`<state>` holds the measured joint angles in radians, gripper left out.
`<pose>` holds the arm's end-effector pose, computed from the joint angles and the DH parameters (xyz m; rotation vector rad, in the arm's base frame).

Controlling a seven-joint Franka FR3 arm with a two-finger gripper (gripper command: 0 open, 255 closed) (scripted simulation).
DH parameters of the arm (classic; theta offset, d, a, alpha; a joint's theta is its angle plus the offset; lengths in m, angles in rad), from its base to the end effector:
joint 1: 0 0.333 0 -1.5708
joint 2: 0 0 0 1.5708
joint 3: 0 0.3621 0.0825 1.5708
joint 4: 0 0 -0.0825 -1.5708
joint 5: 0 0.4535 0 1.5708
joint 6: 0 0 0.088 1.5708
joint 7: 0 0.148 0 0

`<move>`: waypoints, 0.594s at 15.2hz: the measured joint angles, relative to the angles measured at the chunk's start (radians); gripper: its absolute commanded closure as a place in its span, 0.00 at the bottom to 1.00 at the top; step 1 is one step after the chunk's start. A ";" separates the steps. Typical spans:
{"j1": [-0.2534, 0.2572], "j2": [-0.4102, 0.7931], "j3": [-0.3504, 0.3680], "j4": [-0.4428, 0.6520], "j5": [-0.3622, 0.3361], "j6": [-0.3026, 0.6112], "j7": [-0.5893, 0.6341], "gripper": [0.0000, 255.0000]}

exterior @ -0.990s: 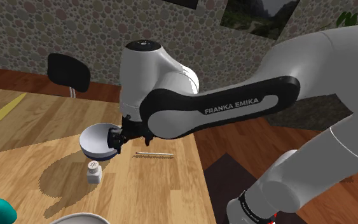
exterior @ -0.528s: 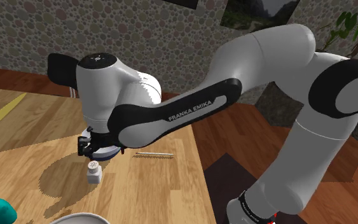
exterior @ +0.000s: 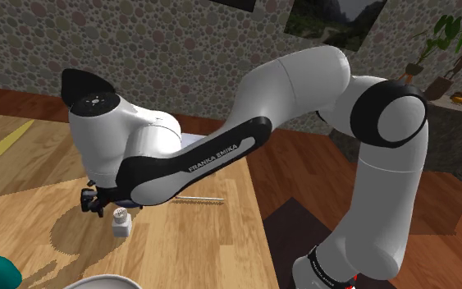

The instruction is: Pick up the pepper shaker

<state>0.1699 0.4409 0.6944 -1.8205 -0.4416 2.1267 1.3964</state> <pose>0.5054 0.4971 0.3046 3.0460 -0.5197 0.1258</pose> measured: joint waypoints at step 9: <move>0.013 0.029 -0.014 -0.008 -0.025 0.031 0.019 1.00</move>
<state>0.1826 0.4695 0.6801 -1.8285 -0.4669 2.1580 1.4159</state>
